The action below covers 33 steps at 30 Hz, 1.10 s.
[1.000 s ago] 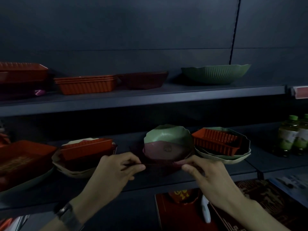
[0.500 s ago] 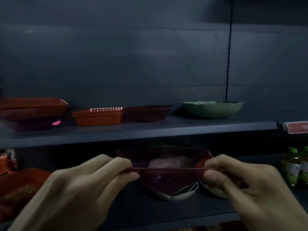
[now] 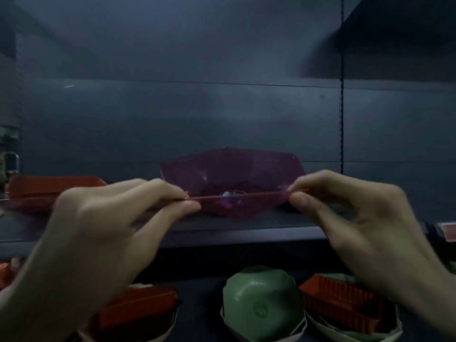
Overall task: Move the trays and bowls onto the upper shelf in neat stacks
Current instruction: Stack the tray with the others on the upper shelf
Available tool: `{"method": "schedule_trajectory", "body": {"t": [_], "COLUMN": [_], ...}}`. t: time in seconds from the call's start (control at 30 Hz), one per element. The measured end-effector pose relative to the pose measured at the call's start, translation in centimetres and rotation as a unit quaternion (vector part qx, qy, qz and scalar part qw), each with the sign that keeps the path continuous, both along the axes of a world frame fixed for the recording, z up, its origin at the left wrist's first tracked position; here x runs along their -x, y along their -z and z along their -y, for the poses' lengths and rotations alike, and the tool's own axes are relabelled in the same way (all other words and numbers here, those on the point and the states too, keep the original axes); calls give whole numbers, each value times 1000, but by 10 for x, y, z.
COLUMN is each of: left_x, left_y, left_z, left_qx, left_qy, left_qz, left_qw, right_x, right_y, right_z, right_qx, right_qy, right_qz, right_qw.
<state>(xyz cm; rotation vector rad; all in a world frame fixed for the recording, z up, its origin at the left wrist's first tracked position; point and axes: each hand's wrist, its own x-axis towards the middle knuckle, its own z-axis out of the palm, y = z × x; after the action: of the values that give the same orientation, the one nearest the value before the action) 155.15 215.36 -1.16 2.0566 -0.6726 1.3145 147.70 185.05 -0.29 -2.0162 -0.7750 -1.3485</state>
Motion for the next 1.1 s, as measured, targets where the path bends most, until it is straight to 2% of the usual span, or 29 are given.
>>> {"method": "schedule_trajectory", "body": {"t": [0.07,0.17,0.23,0.4,0.6,0.8,0.97,1.1], "left_x": [-14,-23,-27,-103,-151,-163,-160,-160], "left_y": [-11,-22,-22,-35,-28,-23,-19,-18], "left_z": [5,14,17,21,25,30,37,36], "left_qx": [-19,-86,-91,-93,-124,-165,-205,-209], "left_qy": [-35,-49,-22,-23,-46,-78,-148,-160], "left_qz": [-22,147,175,119,25,-38,-71,-100], "left_qw": [999,984,980,988,991,982,965,960], "right_x": [-30,-72,-97,-160,-221,-246,-253,-255], "right_y": [-6,-15,-19,-20,-6,5,8,9], "right_z": [-1,-3,-3,-2,5,11,13,12], "right_qx": [-27,-62,-67,-94,-77,-39,-12,6], "right_qy": [-6,-22,-21,-13,23,58,74,80], "right_qz": [-14,-28,-26,-57,-101,-137,-154,-177], "right_qw": [1000,997,997,994,992,988,985,981]}}
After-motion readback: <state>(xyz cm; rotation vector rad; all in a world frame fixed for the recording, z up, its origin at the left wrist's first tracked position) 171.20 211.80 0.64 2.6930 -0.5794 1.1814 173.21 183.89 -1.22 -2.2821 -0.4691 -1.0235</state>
